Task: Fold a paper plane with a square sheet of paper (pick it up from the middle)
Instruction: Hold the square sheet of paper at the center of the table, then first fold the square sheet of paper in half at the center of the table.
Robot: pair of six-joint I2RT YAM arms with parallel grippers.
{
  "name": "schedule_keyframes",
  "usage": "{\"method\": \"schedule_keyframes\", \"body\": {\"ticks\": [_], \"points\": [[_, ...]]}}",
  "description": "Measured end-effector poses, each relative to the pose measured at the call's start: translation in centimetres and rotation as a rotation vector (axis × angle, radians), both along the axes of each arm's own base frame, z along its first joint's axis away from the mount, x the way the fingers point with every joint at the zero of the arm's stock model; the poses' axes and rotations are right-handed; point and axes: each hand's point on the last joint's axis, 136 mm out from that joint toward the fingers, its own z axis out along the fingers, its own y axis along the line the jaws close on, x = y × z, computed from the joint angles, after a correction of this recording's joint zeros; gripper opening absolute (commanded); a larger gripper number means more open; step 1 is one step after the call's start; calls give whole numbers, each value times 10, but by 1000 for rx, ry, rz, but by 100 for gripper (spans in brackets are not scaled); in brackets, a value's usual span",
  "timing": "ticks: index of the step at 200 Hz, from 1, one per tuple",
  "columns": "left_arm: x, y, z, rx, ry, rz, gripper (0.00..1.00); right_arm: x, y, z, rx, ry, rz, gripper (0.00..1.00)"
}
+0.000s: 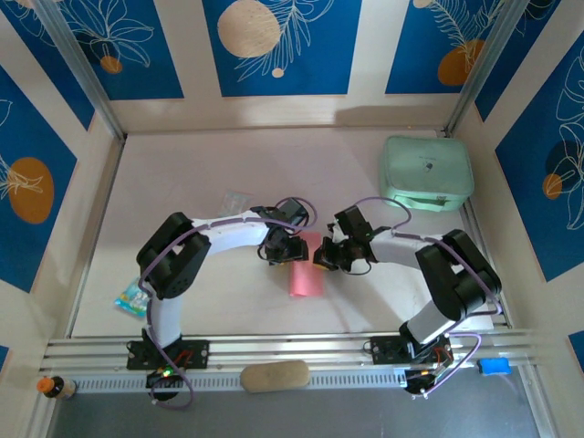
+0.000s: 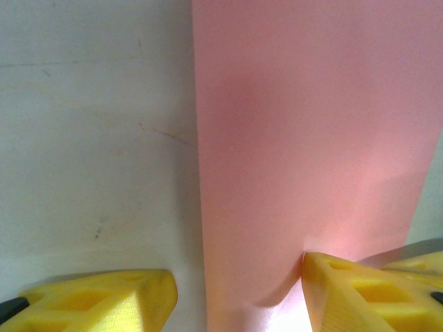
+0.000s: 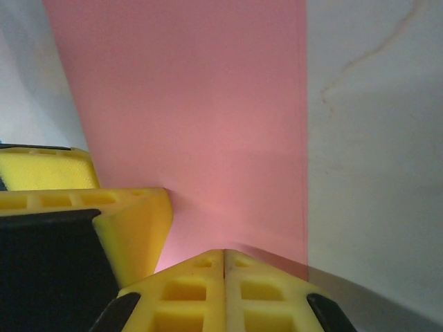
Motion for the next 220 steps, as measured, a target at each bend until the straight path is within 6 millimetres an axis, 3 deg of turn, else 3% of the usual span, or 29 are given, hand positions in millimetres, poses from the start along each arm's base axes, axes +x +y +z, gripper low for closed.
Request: {"method": "schedule_keyframes", "body": {"ticks": [47,108,128,157,180,220], "points": [[0,0,-1,2,3,0,59,-1,0,-10,-15,8,21,0],[1,-3,13,-52,-34,3,63,5,1,-11,3,-24,103,0],[8,7,21,-63,-74,29,61,13,8,-11,18,-27,136,0],[23,18,51,-143,-150,70,45,18,11,-11,37,-25,157,0],[33,10,73,-275,-199,65,30,18,11,-11,46,-24,164,0],[31,-9,70,-421,-169,21,6,18,10,-11,48,-28,169,0]]}}
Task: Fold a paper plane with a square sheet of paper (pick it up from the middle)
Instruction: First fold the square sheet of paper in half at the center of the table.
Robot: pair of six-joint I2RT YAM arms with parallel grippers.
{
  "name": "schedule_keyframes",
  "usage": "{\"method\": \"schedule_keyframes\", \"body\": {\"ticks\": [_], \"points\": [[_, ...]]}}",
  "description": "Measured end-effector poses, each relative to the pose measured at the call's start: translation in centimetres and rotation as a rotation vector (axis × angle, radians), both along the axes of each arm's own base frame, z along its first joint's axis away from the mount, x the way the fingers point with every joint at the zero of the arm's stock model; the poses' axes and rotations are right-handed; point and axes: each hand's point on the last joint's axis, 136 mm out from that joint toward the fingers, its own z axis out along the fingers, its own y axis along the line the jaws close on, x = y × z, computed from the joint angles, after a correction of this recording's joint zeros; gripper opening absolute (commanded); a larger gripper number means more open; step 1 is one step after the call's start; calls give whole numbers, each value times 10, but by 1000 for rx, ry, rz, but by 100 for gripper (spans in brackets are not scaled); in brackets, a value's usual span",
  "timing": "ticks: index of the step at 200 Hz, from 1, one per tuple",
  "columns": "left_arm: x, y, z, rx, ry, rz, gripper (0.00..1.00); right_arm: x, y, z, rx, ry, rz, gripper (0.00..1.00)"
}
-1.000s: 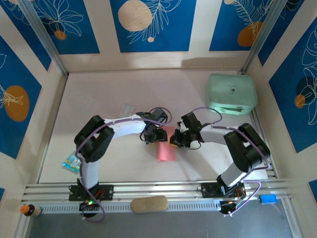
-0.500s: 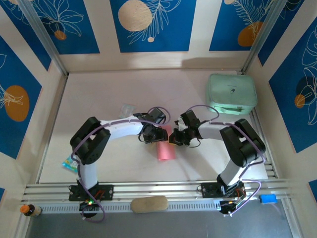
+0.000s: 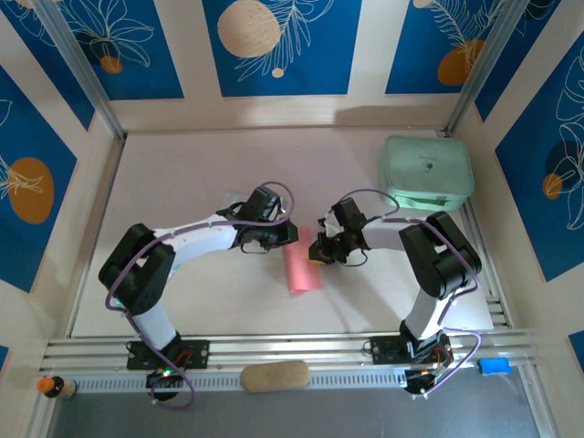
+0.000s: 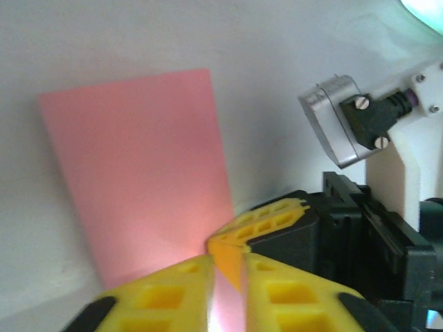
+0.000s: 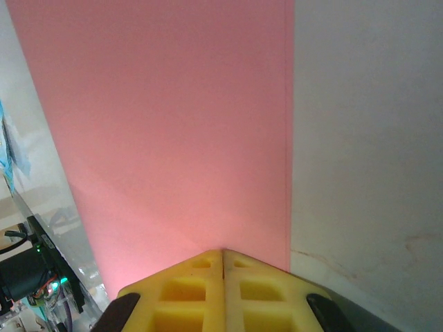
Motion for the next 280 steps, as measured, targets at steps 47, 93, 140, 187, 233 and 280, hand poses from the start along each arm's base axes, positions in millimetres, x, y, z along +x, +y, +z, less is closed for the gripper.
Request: {"method": "schedule_keyframes", "body": {"ticks": [47,93,140,187,233,280], "points": [[-4,-8,-27,-130,71,-21,0,0,-1,0,0,-1,0,0],[-7,-2,-39,-166,105,-7,0,0,-1,0,-1,0,0,0],[-6,-6,-33,-191,90,-21,3,0,-1,0,-1,1,0,0],[-10,-2,-35,-168,91,-35,3,0,-1,0,-1,1,0,0],[-14,5,-46,-133,93,-37,2,0,-1,0,-1,1,0,0],[-22,16,-66,-90,109,-44,3,0,-1,0,-2,1,-2,0]]}}
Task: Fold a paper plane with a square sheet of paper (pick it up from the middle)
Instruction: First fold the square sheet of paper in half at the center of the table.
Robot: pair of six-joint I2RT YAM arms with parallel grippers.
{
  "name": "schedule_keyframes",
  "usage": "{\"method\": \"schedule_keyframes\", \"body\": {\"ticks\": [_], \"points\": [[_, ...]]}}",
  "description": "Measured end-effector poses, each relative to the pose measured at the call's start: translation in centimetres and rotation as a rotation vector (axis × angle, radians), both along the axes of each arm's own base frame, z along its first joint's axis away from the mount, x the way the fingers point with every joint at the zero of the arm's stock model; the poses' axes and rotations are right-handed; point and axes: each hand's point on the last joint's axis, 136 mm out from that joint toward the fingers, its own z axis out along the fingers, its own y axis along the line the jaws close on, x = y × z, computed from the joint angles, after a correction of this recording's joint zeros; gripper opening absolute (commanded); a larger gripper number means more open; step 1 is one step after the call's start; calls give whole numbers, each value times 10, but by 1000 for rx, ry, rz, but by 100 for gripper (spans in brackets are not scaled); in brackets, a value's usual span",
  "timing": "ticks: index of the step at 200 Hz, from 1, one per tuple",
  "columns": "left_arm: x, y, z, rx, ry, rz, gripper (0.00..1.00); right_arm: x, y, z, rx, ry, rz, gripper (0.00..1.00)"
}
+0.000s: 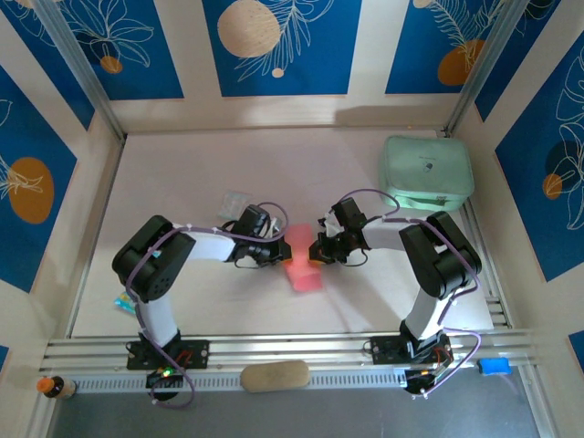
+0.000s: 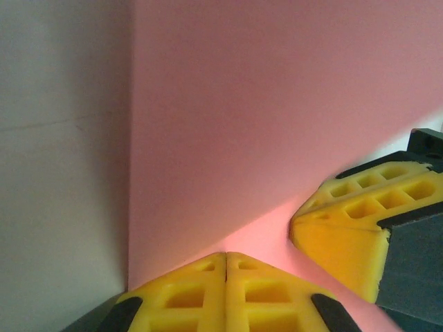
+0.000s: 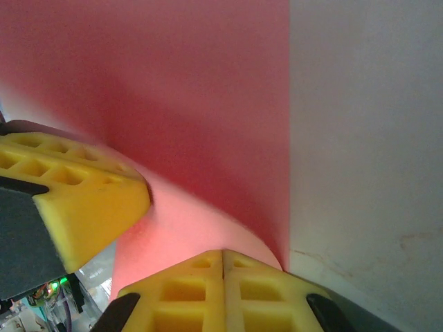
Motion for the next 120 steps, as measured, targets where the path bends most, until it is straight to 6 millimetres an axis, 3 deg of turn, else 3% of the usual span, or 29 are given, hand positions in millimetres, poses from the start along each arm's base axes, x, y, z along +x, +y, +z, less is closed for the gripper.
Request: {"method": "schedule_keyframes", "body": {"ticks": [47,93,120], "points": [[2,2,2,29,-8,-7,6,0,0,0,0,0,0,0],[25,-2,21,33,-61,-1,6,0,0,0,0,0,-1,0],[28,3,8,51,-44,12,6,0,0,0,0,1,-1,0]]}}
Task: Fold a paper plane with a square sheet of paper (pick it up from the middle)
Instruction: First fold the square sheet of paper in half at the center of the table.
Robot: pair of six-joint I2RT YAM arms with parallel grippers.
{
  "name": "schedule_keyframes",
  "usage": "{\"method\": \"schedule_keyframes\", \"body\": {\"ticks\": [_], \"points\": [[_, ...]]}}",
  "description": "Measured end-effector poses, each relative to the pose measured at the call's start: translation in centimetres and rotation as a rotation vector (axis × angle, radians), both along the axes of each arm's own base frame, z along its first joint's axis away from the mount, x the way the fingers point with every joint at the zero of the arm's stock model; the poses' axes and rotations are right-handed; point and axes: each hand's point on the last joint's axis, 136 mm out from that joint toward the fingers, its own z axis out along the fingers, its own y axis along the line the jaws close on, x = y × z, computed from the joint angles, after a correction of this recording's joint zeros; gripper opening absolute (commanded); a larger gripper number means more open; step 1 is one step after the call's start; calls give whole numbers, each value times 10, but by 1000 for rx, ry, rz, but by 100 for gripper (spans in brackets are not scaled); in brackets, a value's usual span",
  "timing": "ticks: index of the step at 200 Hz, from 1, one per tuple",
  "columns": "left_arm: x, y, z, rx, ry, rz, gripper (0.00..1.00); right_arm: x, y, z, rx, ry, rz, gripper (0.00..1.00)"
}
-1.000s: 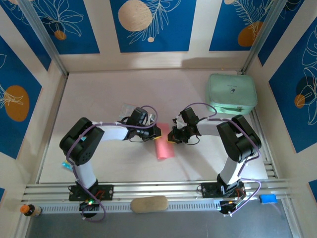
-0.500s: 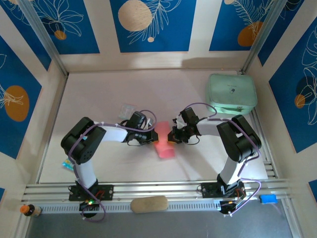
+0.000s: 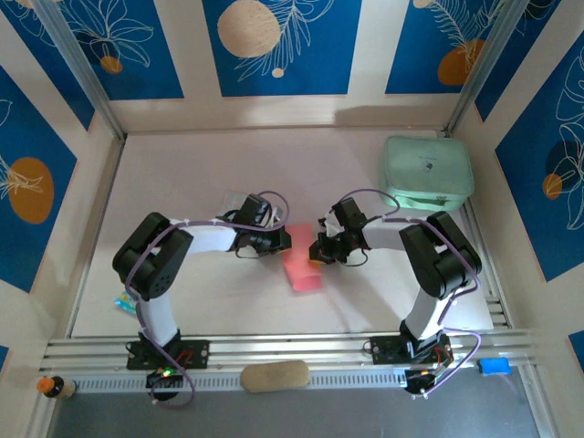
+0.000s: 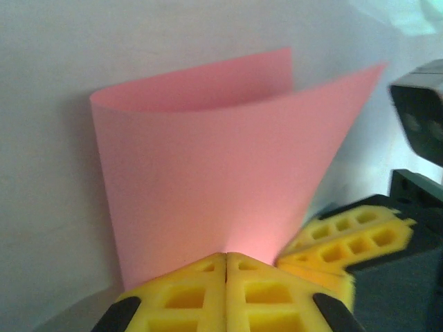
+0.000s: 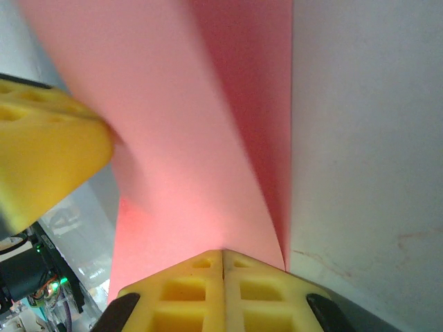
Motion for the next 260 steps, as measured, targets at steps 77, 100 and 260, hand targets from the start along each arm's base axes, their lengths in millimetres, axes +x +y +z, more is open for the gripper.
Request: {"method": "schedule_keyframes", "body": {"ticks": [77,100,260], "points": [[1,4,-6,3,12,3,7,0,0,0,0,0,0,0],[7,4,-1,6,14,9,7,0,0,0,0,0,0,0],[39,19,-6,37,18,67,5,1,0,0,-2,-5,-2,0]]}}
